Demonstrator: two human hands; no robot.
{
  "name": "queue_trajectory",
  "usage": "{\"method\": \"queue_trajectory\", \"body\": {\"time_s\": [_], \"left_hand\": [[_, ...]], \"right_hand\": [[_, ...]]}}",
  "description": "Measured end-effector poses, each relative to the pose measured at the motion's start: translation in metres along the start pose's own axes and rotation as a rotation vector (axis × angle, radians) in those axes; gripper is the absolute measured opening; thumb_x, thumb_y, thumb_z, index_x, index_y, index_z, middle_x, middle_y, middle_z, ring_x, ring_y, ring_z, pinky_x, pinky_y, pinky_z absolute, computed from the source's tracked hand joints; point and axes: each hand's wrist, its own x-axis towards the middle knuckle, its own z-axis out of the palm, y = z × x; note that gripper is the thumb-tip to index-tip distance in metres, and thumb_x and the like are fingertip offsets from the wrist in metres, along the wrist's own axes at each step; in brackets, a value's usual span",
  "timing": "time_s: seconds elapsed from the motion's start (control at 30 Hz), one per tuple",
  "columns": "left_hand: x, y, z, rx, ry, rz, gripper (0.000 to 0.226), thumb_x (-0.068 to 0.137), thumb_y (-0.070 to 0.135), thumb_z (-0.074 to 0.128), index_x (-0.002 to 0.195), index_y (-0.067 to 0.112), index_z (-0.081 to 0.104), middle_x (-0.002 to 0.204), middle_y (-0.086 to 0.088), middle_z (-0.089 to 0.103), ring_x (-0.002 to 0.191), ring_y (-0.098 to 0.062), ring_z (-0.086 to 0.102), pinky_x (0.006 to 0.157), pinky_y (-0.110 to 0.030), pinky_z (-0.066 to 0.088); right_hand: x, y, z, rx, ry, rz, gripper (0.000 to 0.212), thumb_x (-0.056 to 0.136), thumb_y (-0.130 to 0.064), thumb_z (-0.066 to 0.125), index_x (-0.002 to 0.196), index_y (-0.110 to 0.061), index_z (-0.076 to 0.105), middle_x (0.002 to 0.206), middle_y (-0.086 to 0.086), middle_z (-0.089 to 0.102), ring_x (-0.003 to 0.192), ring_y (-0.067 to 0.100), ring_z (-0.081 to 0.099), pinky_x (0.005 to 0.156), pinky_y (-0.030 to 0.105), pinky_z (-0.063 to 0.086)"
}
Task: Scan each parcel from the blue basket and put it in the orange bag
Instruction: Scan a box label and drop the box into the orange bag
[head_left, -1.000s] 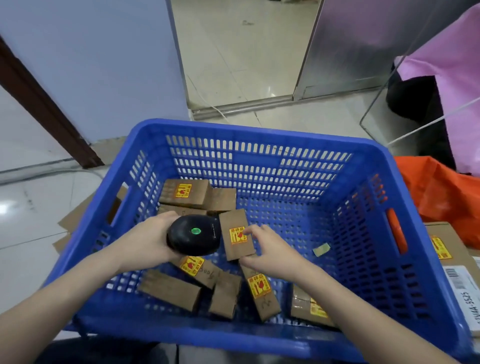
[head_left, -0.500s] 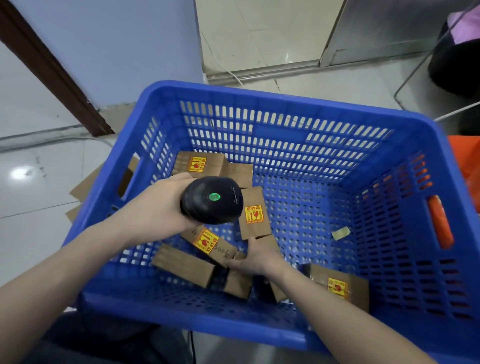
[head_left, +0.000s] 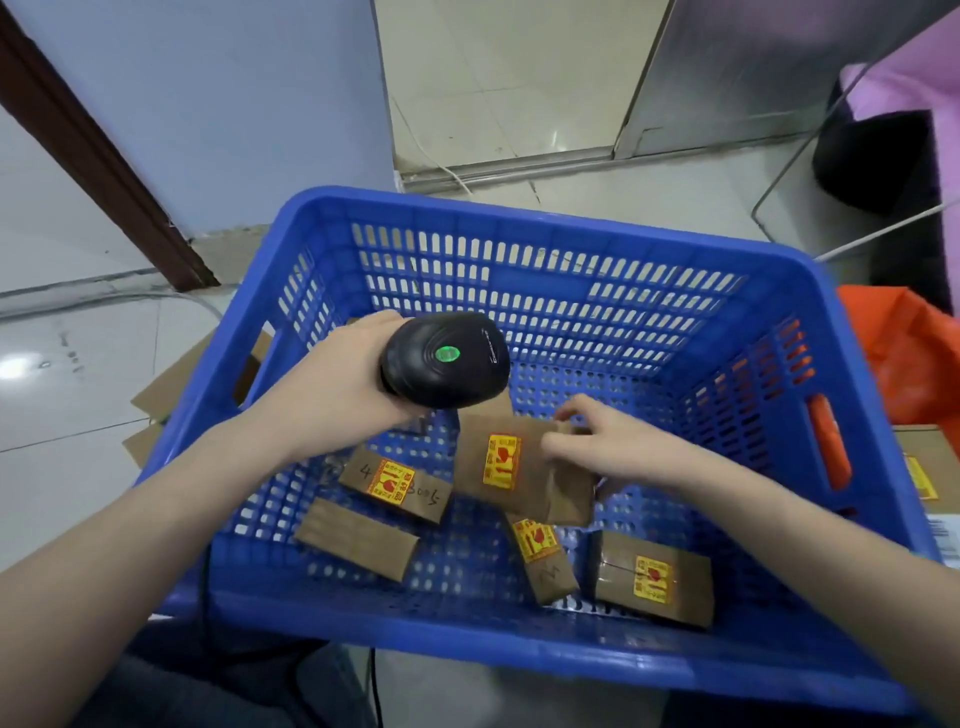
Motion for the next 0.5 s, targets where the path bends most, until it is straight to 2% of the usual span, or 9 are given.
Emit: {"method": "queue_trajectory", "body": {"time_s": [0.1, 0.2, 0.27, 0.37, 0.4, 0.47, 0.5], "left_hand": [[0.004, 0.012, 0.003, -0.100, 0.053, -0.019, 0.034, 0.071, 0.016, 0.079, 0.098, 0.029, 0.061, 0.097, 0.008, 0.065, 0.092, -0.005, 0.061, 0.077, -0.025, 0.048], [0.010, 0.028, 0.008, -0.196, 0.094, -0.028, 0.036, 0.075, 0.018, 0.078, 0.106, 0.024, 0.062, 0.099, 0.012, 0.067, 0.091, 0.001, 0.060, 0.075, -0.014, 0.046], [0.015, 0.039, 0.014, -0.243, 0.126, -0.042, 0.027, 0.077, 0.017, 0.075, 0.102, 0.019, 0.064, 0.087, 0.010, 0.068, 0.076, -0.002, 0.059, 0.065, -0.013, 0.045], [0.023, 0.055, 0.022, -0.372, 0.108, -0.034, 0.019, 0.078, 0.026, 0.076, 0.093, 0.031, 0.063, 0.062, 0.021, 0.063, 0.058, 0.007, 0.057, 0.052, -0.007, 0.040], [0.025, 0.060, 0.024, -0.421, 0.096, -0.030, 0.020, 0.078, 0.029, 0.076, 0.093, 0.031, 0.064, 0.065, 0.022, 0.066, 0.062, 0.008, 0.060, 0.055, -0.007, 0.042], [0.029, 0.070, 0.027, -0.507, 0.095, -0.016, 0.029, 0.077, 0.030, 0.077, 0.103, 0.032, 0.066, 0.084, 0.016, 0.072, 0.081, 0.007, 0.065, 0.067, -0.008, 0.046], [0.030, 0.076, 0.028, -0.553, 0.083, -0.011, 0.030, 0.077, 0.029, 0.076, 0.105, 0.033, 0.065, 0.090, 0.013, 0.073, 0.086, 0.005, 0.066, 0.068, -0.006, 0.047]], "right_hand": [[-0.034, 0.004, -0.037, 0.251, 0.140, -0.088, 0.046, 0.086, -0.034, 0.059, 0.127, -0.031, 0.039, 0.111, -0.001, 0.059, 0.097, 0.019, 0.064, 0.089, 0.040, 0.055], [-0.053, 0.014, -0.053, 0.549, 0.237, -0.172, 0.053, 0.083, -0.018, 0.064, 0.130, -0.024, 0.041, 0.116, 0.008, 0.060, 0.092, 0.021, 0.067, 0.092, 0.041, 0.054], [-0.057, 0.019, -0.055, 0.726, 0.275, -0.208, 0.053, 0.082, -0.007, 0.065, 0.128, -0.020, 0.043, 0.118, 0.011, 0.058, 0.089, 0.020, 0.067, 0.088, 0.038, 0.055], [-0.057, 0.023, -0.054, 0.863, 0.312, -0.264, 0.056, 0.080, -0.002, 0.068, 0.130, -0.015, 0.045, 0.119, 0.009, 0.059, 0.094, 0.018, 0.066, 0.078, 0.029, 0.055], [-0.057, 0.023, -0.054, 0.883, 0.329, -0.284, 0.057, 0.079, -0.004, 0.069, 0.130, -0.016, 0.046, 0.120, 0.009, 0.059, 0.098, 0.019, 0.066, 0.078, 0.028, 0.055], [-0.056, 0.023, -0.055, 0.888, 0.378, -0.310, 0.061, 0.077, -0.008, 0.072, 0.130, -0.019, 0.046, 0.121, 0.007, 0.058, 0.102, 0.018, 0.064, 0.083, 0.030, 0.055], [-0.056, 0.023, -0.055, 0.852, 0.418, -0.323, 0.063, 0.076, -0.011, 0.074, 0.131, -0.022, 0.045, 0.121, 0.005, 0.057, 0.103, 0.017, 0.063, 0.086, 0.032, 0.055]]}}
